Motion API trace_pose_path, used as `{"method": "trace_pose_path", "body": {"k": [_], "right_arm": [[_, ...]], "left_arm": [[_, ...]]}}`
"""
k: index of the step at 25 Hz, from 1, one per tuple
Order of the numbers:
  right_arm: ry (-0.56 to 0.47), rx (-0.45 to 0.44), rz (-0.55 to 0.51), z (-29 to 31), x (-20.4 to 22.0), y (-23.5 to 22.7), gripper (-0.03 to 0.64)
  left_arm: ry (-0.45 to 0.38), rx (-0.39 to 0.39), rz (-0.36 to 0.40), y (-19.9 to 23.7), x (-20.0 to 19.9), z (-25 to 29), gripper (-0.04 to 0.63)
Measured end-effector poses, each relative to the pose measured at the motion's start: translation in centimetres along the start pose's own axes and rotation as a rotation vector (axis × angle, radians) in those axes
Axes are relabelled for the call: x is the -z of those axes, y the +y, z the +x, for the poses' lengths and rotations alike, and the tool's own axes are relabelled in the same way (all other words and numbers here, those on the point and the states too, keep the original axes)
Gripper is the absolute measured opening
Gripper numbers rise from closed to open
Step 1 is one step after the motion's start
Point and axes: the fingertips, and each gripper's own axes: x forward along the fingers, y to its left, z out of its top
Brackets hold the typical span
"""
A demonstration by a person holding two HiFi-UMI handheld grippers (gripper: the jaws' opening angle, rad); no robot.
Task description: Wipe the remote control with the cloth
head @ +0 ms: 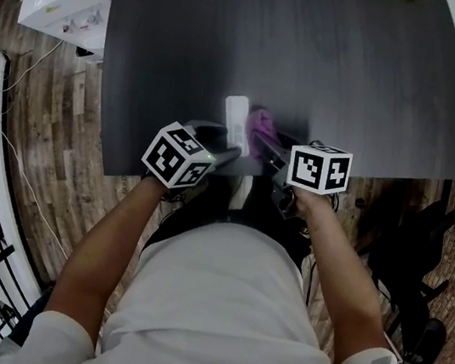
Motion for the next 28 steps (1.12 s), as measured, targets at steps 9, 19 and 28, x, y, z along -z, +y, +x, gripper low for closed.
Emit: {"method": "trace_pose_path", "body": {"k": [9, 19, 28], "right_arm": [[-0.081, -0.129, 0.144, -0.1, -0.4, 0.8, 0.121], [-0.071, -0.313, 0.036, 1.5, -1.3, 7.6, 0.121], [-0.043, -0.234, 0.033, 2.7, -1.0, 6.2, 0.122]], "left_arm": [[0.039, 0.084, 0.056, -0.6, 0.3, -0.1, 0.281], [0.136, 0.094, 0.19, -0.2, 1.2, -0.6, 0.284], [0.175, 0.033, 0.195, 1.3, 3.0, -2.8, 0.284]]}}
